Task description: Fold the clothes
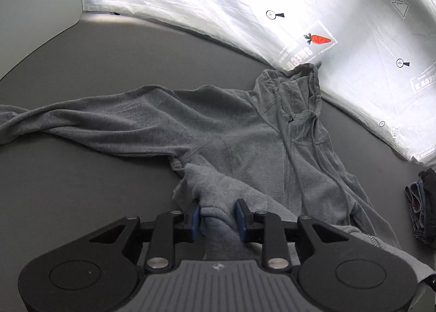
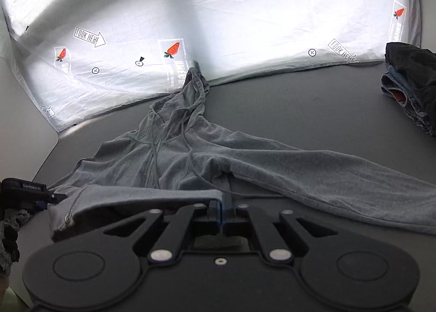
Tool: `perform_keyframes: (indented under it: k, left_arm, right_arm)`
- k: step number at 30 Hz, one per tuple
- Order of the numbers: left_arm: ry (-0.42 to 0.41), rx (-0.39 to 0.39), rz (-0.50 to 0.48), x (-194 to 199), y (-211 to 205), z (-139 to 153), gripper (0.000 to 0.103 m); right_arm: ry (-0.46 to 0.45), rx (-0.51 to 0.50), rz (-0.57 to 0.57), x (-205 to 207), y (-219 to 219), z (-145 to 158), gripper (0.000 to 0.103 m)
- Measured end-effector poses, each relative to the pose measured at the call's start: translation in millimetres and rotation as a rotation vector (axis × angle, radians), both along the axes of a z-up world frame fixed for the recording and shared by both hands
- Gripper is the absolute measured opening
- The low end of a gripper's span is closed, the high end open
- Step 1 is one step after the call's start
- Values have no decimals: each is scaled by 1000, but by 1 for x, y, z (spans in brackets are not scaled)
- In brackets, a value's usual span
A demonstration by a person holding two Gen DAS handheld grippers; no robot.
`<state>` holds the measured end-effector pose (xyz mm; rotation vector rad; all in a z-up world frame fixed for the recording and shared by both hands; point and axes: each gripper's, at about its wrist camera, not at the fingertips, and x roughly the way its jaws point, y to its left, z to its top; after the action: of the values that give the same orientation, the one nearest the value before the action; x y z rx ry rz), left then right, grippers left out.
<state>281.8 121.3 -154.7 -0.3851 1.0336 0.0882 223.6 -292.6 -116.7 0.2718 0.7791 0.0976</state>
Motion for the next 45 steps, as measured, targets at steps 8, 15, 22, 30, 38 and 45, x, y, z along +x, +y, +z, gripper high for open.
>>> perform_keyframes:
  k: [8, 15, 22, 30, 38, 45]
  left_arm:
    - [-38, 218, -141, -40, -11, -11, 75]
    - [-95, 409, -353, -91, -35, -30, 75]
    - [-124, 219, -304, -78, -30, -35, 54]
    - [-173, 40, -141, -29, -4, -6, 11]
    - [-237, 90, -210, 41, -29, 6, 11]
    - [-244, 12, -192, 111, -28, 5, 11]
  right_arm:
    - [37, 11, -64, 26, 11, -23, 2]
    - [68, 26, -79, 28, 9, -34, 2]
    - [61, 55, -102, 20, 1, -33, 2]
    - [22, 70, -140, 22, -9, -24, 2]
    - [-22, 86, -191, 48, -13, -13, 2]
    - [-43, 85, -251, 88, -26, -11, 2]
